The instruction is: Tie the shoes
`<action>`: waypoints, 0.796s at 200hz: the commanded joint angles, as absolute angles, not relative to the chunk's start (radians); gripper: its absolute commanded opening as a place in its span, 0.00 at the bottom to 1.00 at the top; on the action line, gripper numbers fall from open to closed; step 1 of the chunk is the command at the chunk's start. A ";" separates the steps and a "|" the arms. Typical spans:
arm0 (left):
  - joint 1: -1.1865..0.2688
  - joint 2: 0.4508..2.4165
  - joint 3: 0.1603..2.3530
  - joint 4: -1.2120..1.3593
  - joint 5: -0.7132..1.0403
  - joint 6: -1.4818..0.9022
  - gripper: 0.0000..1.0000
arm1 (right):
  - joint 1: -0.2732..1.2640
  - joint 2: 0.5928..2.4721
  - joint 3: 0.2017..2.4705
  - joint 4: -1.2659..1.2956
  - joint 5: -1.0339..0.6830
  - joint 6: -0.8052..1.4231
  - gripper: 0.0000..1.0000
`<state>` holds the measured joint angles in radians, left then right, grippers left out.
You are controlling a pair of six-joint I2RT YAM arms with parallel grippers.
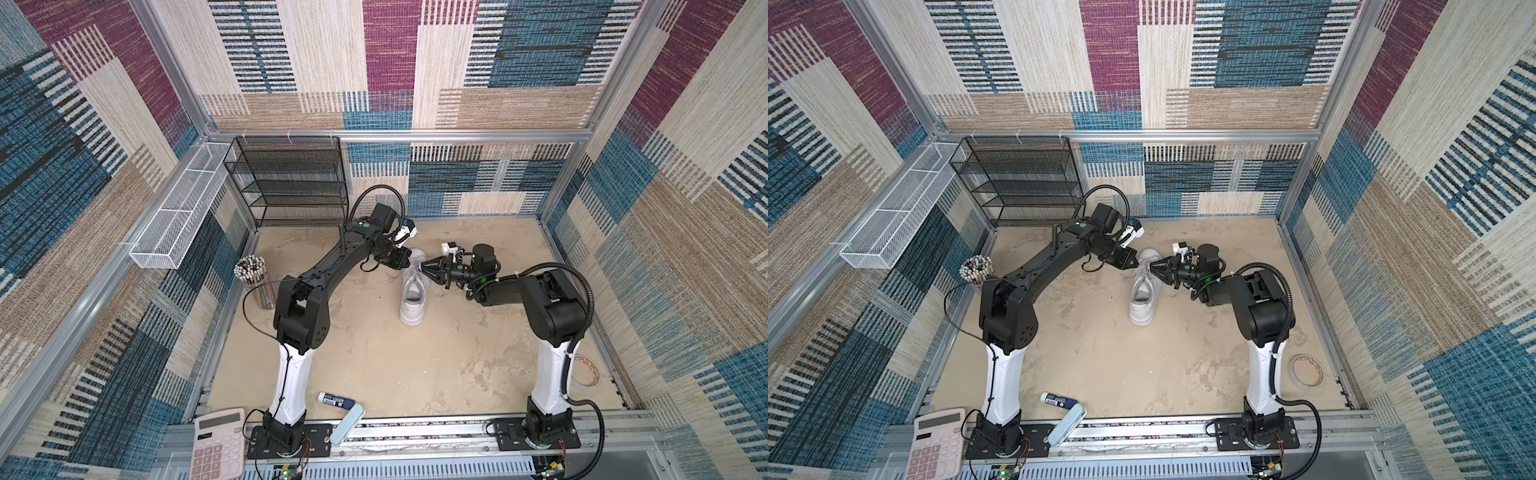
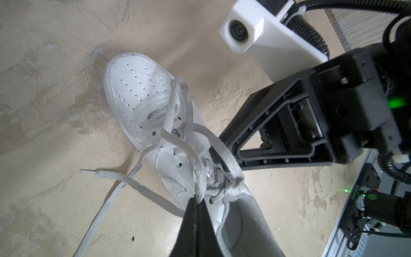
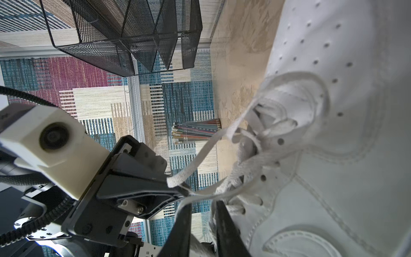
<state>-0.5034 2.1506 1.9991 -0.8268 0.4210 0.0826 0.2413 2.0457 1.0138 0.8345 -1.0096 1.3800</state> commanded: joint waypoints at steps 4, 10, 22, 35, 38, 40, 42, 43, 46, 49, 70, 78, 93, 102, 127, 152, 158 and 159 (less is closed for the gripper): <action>-0.517 2.137 1.994 -0.842 0.401 0.149 0.00 | 0.245 2.054 1.021 0.897 -1.017 1.400 0.24; -0.519 2.137 1.993 -0.842 0.402 0.152 0.00 | 0.244 2.055 1.021 0.898 -1.017 1.401 0.24; -0.524 2.138 1.990 -0.843 0.399 0.160 0.00 | 0.245 2.056 1.021 0.902 -1.017 1.403 0.25; -0.527 2.137 1.985 -0.843 0.394 0.170 0.00 | 0.247 2.056 1.023 0.902 -1.017 1.404 0.25; -0.528 2.137 1.984 -0.845 0.393 0.171 0.00 | 0.247 2.056 1.023 0.902 -1.017 1.404 0.25; -0.528 2.136 1.986 -0.844 0.392 0.173 0.00 | 0.247 2.056 1.023 0.902 -1.017 1.405 0.26; -0.529 2.135 1.986 -0.845 0.393 0.175 0.00 | 0.247 2.056 1.023 0.901 -1.017 1.404 0.26; -0.528 2.136 1.986 -0.846 0.393 0.176 0.00 | 0.247 2.055 1.023 0.902 -1.017 1.404 0.26; -0.529 2.135 1.985 -0.847 0.391 0.177 0.00 | 0.247 2.055 1.023 0.902 -1.017 1.404 0.26; -0.529 2.135 1.984 -0.847 0.390 0.180 0.00 | 0.247 2.054 1.023 0.902 -1.017 1.404 0.26; -0.532 2.135 1.979 -0.854 0.375 0.196 0.00 | 0.247 2.056 1.023 0.906 -1.017 1.408 0.27; -0.531 2.135 1.978 -0.859 0.372 0.201 0.00 | 0.248 2.056 1.024 0.908 -1.017 1.410 0.27; -0.533 2.133 1.977 -0.864 0.364 0.207 0.00 | 0.247 2.056 1.023 0.915 -1.018 1.416 0.28; -0.534 2.131 1.977 -0.865 0.362 0.210 0.00 | 0.247 2.058 1.020 0.927 -1.017 1.424 0.29; -0.538 2.129 1.975 -0.869 0.358 0.220 0.00 | 0.248 2.065 1.024 0.943 -1.018 1.437 0.31; -0.547 2.129 1.971 -0.871 0.368 0.226 0.00 | 0.248 2.070 1.029 0.939 -1.020 1.438 0.31; -0.549 2.128 1.972 -0.870 0.374 0.227 0.00 | 0.249 2.070 1.029 0.939 -1.020 1.438 0.31; -0.549 2.127 1.972 -0.871 0.373 0.228 0.00 | 0.250 2.070 1.029 0.939 -1.021 1.438 0.31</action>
<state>-0.5419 2.1384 1.9743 -0.8528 0.3668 0.1871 0.2474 2.0663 1.0210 0.8925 -1.0100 1.4250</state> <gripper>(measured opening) 0.049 0.310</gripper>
